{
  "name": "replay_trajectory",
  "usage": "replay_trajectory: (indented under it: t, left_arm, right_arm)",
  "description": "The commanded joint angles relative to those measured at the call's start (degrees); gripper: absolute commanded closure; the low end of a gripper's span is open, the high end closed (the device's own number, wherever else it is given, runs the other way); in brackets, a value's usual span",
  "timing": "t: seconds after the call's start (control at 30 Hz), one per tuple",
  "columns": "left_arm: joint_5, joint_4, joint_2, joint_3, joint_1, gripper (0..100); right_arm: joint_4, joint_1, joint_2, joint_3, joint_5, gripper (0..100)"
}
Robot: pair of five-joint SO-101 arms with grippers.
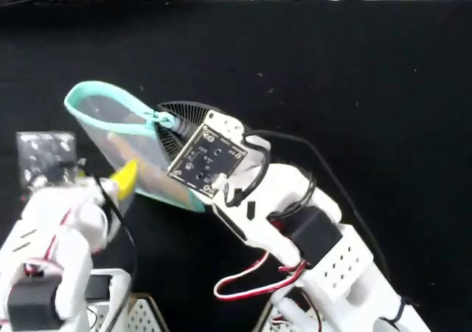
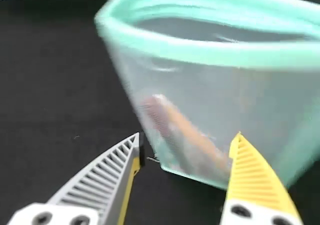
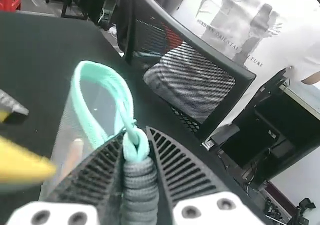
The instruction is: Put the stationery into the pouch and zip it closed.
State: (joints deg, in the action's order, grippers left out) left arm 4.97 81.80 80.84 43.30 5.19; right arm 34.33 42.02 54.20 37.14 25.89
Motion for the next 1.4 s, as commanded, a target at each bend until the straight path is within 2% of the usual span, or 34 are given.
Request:
replay_trajectory:
  t: [0.0, 0.2, 0.43, 0.6, 0.7, 0.93, 1.1, 1.17, 1.37]
  left_arm:
    - [0.7, 0.0, -0.7, -2.3, -3.1, 71]
    - [-4.5, -9.8, -0.6, 4.2, 0.4, 71]
    - [-11.6, -27.0, -0.6, 14.1, 13.1, 71]
    - [-14.9, -34.1, -0.6, 19.3, 13.9, 71]
    - [-13.3, -31.8, -0.5, 18.1, 14.4, 71]
    - [-5.5, -10.0, 9.8, 3.6, 13.8, 71]
    - [-5.0, -6.0, 21.1, 2.2, 13.4, 71]
    - [-4.8, -5.9, 23.8, 3.7, 10.0, 71]
    - [-1.2, 0.8, 22.9, 1.4, -8.0, 71]
  right_arm:
    - [-1.8, -0.9, 1.9, -2.2, -0.7, 98.6]
    - [0.1, -0.5, 2.3, -2.4, -0.7, 98.6]
    - [2.4, 1.1, 2.3, -2.7, -0.2, 98.6]
    - [4.5, 5.9, 2.0, -2.6, 0.3, 98.6]
    - [4.7, 6.2, 1.9, -2.6, 2.6, 98.6]
    - [4.2, 6.0, 1.8, -2.9, 2.5, 98.6]
    - [2.4, 6.0, 1.8, -2.6, 2.5, 98.6]
    - [2.3, 6.0, 1.8, -2.6, 1.1, 98.6]
    - [2.3, 6.0, 1.8, -2.7, -0.4, 98.6]
